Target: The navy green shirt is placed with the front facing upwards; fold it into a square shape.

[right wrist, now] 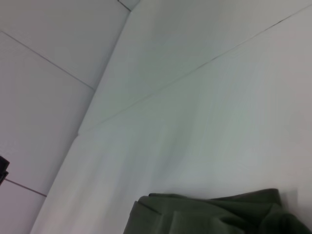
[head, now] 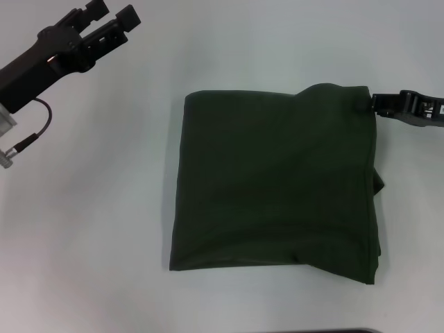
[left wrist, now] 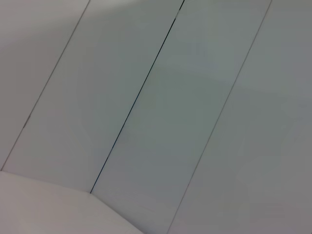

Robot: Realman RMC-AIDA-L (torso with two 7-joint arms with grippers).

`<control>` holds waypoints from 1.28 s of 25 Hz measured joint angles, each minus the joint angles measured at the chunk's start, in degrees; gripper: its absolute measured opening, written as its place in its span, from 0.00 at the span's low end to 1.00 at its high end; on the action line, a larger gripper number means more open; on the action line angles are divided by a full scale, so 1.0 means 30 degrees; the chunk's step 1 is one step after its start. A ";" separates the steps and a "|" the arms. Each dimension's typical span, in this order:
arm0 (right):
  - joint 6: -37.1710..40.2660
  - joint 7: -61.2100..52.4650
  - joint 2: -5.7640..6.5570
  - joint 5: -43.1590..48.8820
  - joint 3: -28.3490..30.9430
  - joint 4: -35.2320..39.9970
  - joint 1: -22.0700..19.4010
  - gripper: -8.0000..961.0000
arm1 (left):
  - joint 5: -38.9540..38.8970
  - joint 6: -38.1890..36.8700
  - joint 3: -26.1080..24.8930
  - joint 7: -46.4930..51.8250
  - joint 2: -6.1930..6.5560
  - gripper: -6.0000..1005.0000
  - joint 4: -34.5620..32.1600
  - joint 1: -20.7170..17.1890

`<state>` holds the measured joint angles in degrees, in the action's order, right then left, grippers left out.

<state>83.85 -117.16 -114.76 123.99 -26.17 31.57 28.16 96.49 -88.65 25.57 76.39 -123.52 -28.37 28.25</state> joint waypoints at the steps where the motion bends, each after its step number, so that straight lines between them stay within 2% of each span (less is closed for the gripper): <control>1: 0.0027 -0.0007 0.0002 -0.0046 0.0126 -0.0007 -0.0065 0.06 | 0.0001 0.0002 0.0000 -0.0001 0.0011 0.90 -0.0003 0.0002; 2: 0.0079 -0.0009 0.0011 -0.0119 0.0291 -0.0008 -0.0148 0.06 | 0.0001 0.0004 0.0002 -0.0003 0.0012 0.90 -0.0005 0.0005; 8: 0.0499 0.0216 0.0125 -0.0832 0.1208 0.0334 -0.0760 0.29 | 0.0001 0.0018 0.0001 -0.0007 0.0018 0.90 -0.0031 0.0041; 13: 0.1844 0.0835 0.0281 -0.2069 0.1214 0.0897 -0.0973 0.50 | 0.0001 0.0020 0.0001 -0.0006 0.0018 0.90 -0.0043 0.0069; 16: 0.2329 0.1306 0.0290 -0.2181 0.0918 0.1431 -0.0452 0.72 | 0.0002 0.0024 -0.0003 -0.0007 0.0007 0.90 -0.0044 0.0088; 19: 0.1948 0.1588 0.0356 -0.2126 0.0102 0.1617 0.0489 0.72 | 0.0001 0.0019 0.0001 -0.0007 -0.0007 0.90 -0.0043 0.0107; 24: 0.0622 0.1259 0.0499 -0.1899 -0.2373 0.1622 0.2578 0.71 | 0.0007 0.0019 -0.0002 -0.0006 -0.0011 0.90 -0.0040 0.0104; 25: 0.0622 0.1259 0.0499 -0.1899 -0.2373 0.1622 0.2578 0.71 | 0.0019 0.0018 0.0002 -0.0006 -0.0011 0.90 -0.0036 0.0105; 27: 0.0203 0.0435 0.0590 -0.0989 -0.3461 0.1640 0.3508 0.71 | 0.0059 0.0018 0.0001 -0.0007 -0.0001 0.90 -0.0035 0.0098; 32: 0.0114 -0.0443 0.0610 0.0013 -0.4502 0.1684 0.4483 0.71 | 0.0045 0.0256 -0.0157 -0.0174 0.0201 0.90 -0.0049 -0.0121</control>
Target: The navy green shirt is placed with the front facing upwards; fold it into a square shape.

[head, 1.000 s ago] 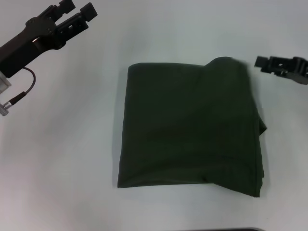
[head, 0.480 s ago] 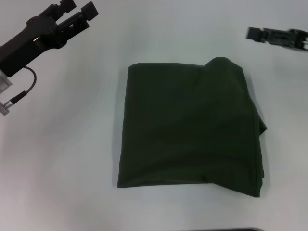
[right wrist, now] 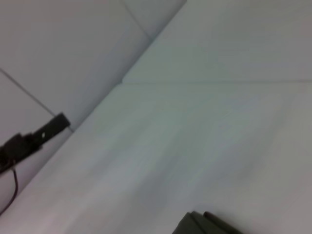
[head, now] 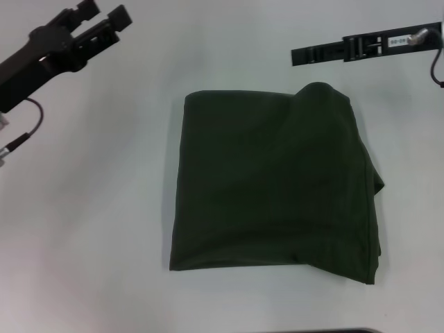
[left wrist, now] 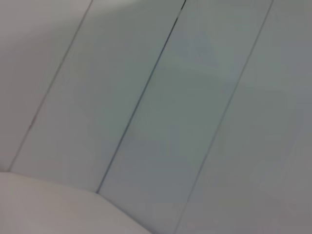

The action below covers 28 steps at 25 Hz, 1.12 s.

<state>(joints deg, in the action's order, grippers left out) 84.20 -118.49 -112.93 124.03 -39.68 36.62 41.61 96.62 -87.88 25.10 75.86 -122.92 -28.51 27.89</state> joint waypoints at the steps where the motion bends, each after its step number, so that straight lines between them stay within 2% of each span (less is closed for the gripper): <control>1: -0.0018 -0.0078 0.0001 0.0044 -0.0232 0.0031 0.0119 0.71 | -0.0015 0.0142 -0.0026 -0.0073 0.0074 0.90 -0.0002 -0.0063; 8: -0.1263 -0.0808 -0.0151 0.0067 -0.2797 -0.0001 0.0681 0.71 | -0.0118 0.1543 -0.0099 -0.0599 0.0264 0.90 -0.0014 -0.0450; 13: -0.2731 -0.1063 -0.0566 0.0094 -0.4385 -0.0097 0.0816 0.71 | -0.0127 0.1628 -0.0093 -0.0729 0.0251 0.90 -0.0017 -0.0447; 20: -0.3945 -0.1093 -0.1108 0.0114 -0.5487 -0.0108 0.0949 0.70 | -0.0133 0.1653 -0.0077 -0.0739 0.0226 0.90 -0.0017 -0.0387; 28: -0.3988 -0.1828 -0.1202 0.0238 -0.6213 -0.0107 0.1093 0.71 | -0.0133 0.1678 -0.0076 -0.0763 0.0248 0.90 -0.0017 -0.0330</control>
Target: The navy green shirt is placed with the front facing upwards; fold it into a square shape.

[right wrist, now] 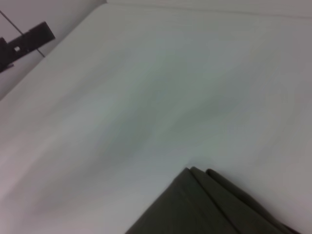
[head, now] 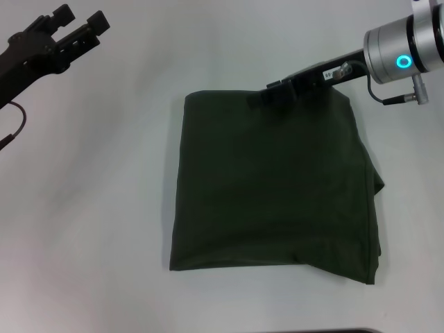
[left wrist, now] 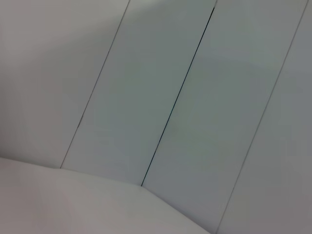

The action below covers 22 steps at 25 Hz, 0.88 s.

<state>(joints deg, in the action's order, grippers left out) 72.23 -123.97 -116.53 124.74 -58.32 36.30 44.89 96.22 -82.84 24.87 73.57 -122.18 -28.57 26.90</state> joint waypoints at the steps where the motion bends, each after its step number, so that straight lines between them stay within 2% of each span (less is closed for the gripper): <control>1: -0.0010 -0.0122 0.0000 0.0150 -0.0024 0.0000 0.0008 0.71 | 0.0000 0.0002 0.0000 -0.0006 0.0002 0.90 0.0000 0.0000; 7: -0.0153 -0.0475 0.0000 0.0803 0.0034 0.0000 0.0072 0.71 | 0.0000 0.0017 0.0000 -0.0008 -0.0019 0.90 0.0001 -0.0052; 22: -0.0194 -0.0782 -0.0026 0.0814 -0.0033 0.0011 0.0535 0.35 | 0.0001 0.0089 0.0000 -0.0032 -0.0077 0.90 0.0033 -0.0062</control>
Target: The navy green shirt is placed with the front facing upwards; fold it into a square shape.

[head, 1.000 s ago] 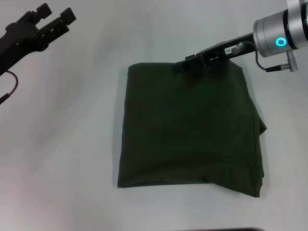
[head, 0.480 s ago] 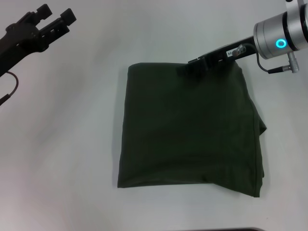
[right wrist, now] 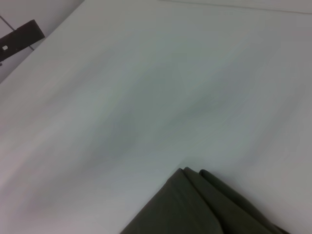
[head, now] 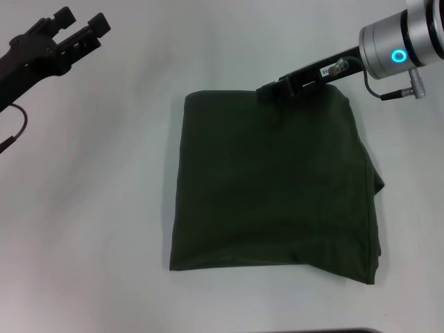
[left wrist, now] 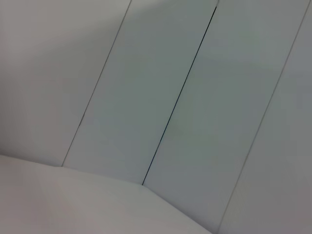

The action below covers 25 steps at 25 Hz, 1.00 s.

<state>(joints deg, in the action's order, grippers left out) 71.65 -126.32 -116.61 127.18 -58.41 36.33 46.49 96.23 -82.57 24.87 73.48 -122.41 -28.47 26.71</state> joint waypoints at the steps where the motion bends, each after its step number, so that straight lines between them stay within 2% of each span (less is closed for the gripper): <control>1: 0.0001 -0.0004 -0.0001 0.0000 -0.0003 -0.0004 0.0000 0.32 | 0.0000 0.0017 0.0000 -0.0011 0.0008 0.90 0.0000 0.0001; 9: -0.0010 0.0016 -0.0005 -0.0002 -0.0003 -0.0242 0.0000 0.07 | 0.0000 0.0091 -0.0001 -0.0066 0.0004 0.90 -0.0009 0.0002; 18: -0.0812 0.0193 -0.0005 -0.0163 0.0179 -0.0110 0.0008 0.05 | 0.0000 0.0181 -0.0001 -0.0234 -0.0039 0.90 0.0091 0.0001; 25: -0.1247 0.0222 -0.0218 -0.0178 0.0128 -0.0046 0.0444 0.04 | 0.0001 0.0200 -0.0001 -0.0264 -0.0052 0.90 0.0094 0.0028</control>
<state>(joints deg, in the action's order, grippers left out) 67.91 -125.66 -117.27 126.65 -58.03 36.19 47.82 96.23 -81.97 24.87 72.69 -122.56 -28.18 26.80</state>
